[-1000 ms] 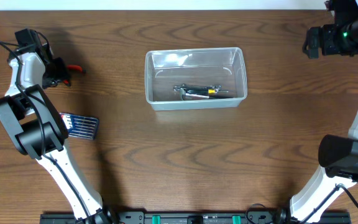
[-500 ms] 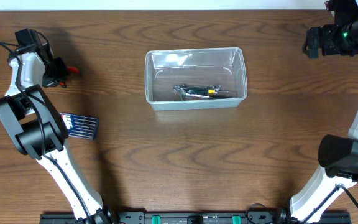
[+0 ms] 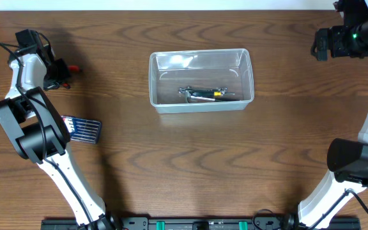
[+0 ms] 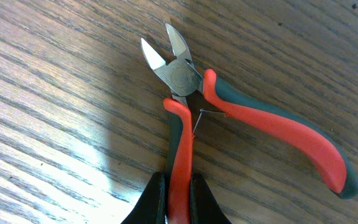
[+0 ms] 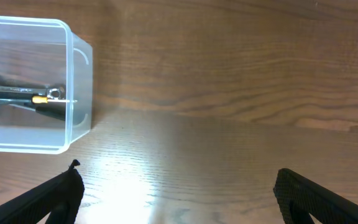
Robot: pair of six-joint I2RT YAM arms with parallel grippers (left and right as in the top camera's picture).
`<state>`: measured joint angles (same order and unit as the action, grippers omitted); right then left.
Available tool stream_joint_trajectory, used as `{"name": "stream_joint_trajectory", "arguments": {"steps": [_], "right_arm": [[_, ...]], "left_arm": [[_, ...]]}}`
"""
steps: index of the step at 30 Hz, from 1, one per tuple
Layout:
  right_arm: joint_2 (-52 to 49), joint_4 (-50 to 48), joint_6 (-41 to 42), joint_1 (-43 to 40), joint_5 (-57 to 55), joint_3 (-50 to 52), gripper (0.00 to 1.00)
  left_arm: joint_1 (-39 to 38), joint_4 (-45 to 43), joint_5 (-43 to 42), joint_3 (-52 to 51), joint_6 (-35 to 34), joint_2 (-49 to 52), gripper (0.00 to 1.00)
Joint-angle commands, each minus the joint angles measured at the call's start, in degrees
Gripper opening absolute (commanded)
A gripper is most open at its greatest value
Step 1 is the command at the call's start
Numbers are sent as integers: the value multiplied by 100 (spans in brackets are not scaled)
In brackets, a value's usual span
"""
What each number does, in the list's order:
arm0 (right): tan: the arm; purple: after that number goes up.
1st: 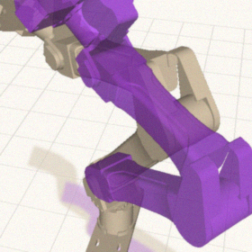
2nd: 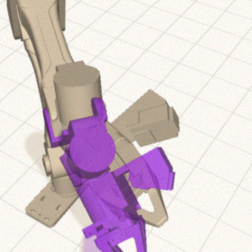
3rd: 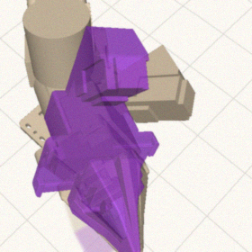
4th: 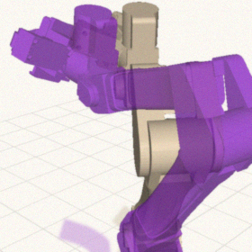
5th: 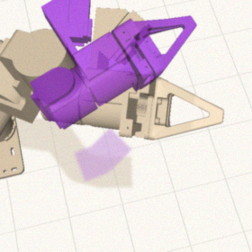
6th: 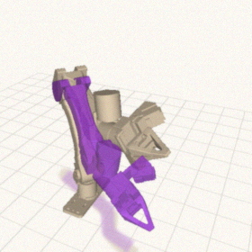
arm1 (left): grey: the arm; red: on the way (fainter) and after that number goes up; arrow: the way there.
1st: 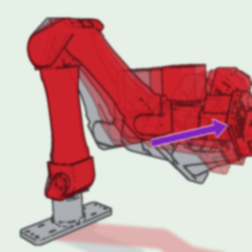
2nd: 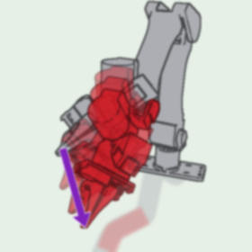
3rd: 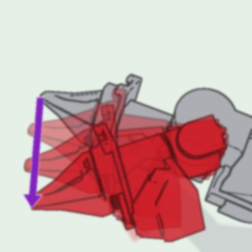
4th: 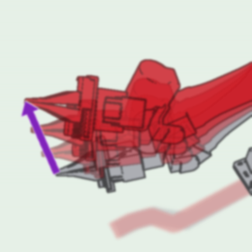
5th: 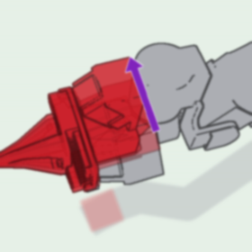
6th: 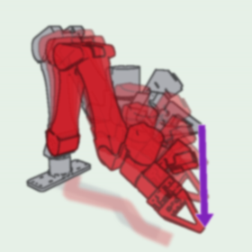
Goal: Pack container
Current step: 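Lower and close the left gripper on the red-black pliers, then carry the pliers right into the container and open the left gripper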
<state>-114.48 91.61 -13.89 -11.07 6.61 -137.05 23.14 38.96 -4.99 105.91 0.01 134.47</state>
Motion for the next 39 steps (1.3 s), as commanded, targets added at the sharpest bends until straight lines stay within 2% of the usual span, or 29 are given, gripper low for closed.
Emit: {"name": "stream_joint_trajectory", "arguments": {"steps": [1, 6, 11, 13, 19, 25, 29, 39], "right_arm": [[13, 7, -52, -11, -17, 9, 99], [13, 11, -50, -9, -20, 9, 99], [13, 11, -50, -11, -87, 9, 99], [13, 0, 4, -15, -238, 9, 99], [13, -267, 1093, -205, -1534, 9, 99], [13, -282, 1384, -782, -1073, 9, 99], [13, -184, 1384, -1082, -697, 9, 99], [13, -166, 1298, -1174, -546, 9, 99]], "left_arm": [[-66, 162, -37, 52, 13, -138, 6], [-313, 660, 160, 52, 26, -846, 6], [-824, 1373, 170, 52, 304, -2170, 6], [-1187, 1604, 173, 52, 758, -2800, 6], [-2680, 1784, 177, 52, 1700, -4135, 6], [-4175, 1884, 173, 42, 1991, -4229, 6], [-4614, 1853, 175, 35, 1834, -3818, 5], [-4664, 1482, 129, 35, -146, -2337, 6]]}}
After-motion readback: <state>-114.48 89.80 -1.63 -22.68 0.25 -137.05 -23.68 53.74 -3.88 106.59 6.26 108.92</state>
